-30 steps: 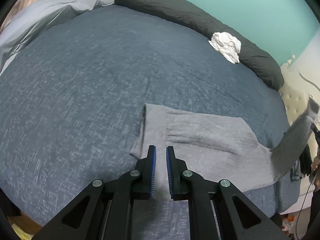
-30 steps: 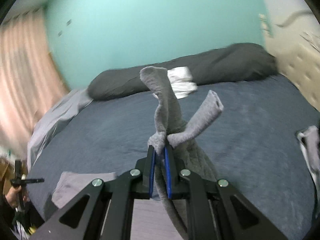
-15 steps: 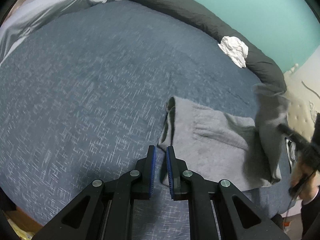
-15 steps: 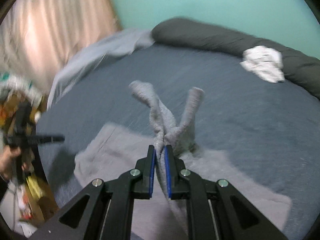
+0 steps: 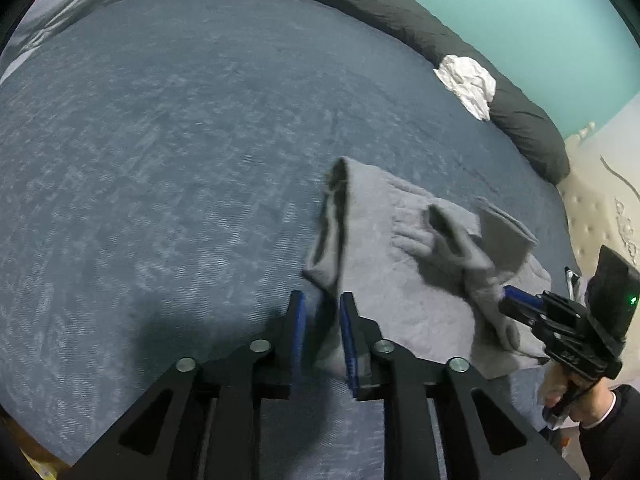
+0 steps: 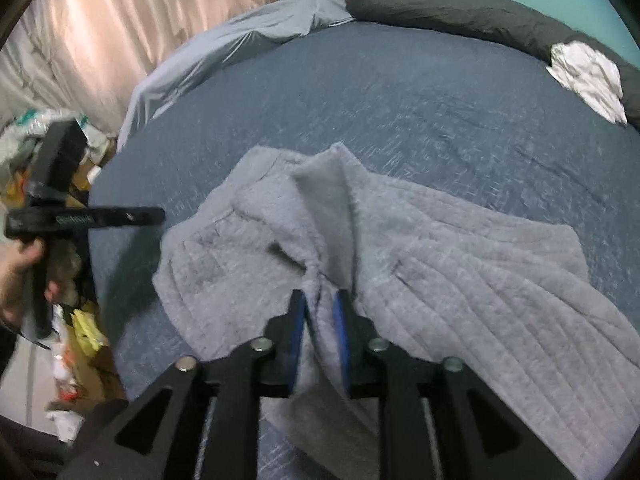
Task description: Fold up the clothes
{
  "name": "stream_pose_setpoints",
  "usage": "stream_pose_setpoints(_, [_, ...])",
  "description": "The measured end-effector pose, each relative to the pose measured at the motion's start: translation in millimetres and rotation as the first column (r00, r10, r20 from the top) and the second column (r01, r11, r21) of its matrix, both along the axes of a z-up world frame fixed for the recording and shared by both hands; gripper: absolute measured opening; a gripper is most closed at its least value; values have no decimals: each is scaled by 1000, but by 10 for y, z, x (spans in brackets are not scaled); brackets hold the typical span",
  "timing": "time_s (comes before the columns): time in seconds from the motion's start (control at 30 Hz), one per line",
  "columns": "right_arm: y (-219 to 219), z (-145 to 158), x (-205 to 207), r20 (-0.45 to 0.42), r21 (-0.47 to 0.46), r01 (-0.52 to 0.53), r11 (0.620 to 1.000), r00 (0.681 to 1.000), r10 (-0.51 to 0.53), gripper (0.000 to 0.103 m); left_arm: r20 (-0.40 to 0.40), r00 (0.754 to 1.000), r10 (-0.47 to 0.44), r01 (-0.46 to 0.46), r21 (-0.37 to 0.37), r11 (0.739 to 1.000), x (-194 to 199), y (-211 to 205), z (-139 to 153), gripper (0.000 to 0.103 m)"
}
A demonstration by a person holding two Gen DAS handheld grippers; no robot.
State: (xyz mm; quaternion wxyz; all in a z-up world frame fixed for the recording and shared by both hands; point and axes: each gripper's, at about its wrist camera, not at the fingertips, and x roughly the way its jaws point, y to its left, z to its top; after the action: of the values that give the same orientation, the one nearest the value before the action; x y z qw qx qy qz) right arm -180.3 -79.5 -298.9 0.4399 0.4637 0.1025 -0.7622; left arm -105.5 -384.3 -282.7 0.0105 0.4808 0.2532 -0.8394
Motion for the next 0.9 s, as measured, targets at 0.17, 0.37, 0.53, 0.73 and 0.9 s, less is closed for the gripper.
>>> stream_pose_setpoints(0.17, [275, 213, -4, 20, -36, -1, 999, 1000, 1, 42, -15, 999, -45, 45, 27, 999, -200, 267, 46, 27])
stream_pose_setpoints(0.37, [1064, 324, -193, 3, -12, 120, 993, 993, -120, 42, -11, 997, -72, 73, 75, 995, -416, 506, 32, 42])
stream_pose_setpoints(0.53, [1827, 338, -398, 19, -13, 261, 965, 965, -261, 42, 4, 997, -72, 71, 110, 991, -598, 636, -51, 46])
stream_pose_setpoints(0.73, [2494, 314, -479, 40, -26, 366, 930, 930, -365, 42, 1, 1000, -24, 23, 173, 985, -644, 607, -90, 49])
stream_pose_setpoints(0.9, [2751, 239, -494, 60, -31, 403, 915, 914, -401, 42, 13, 1000, -5, 2, 220, 976, -724, 612, -152, 52])
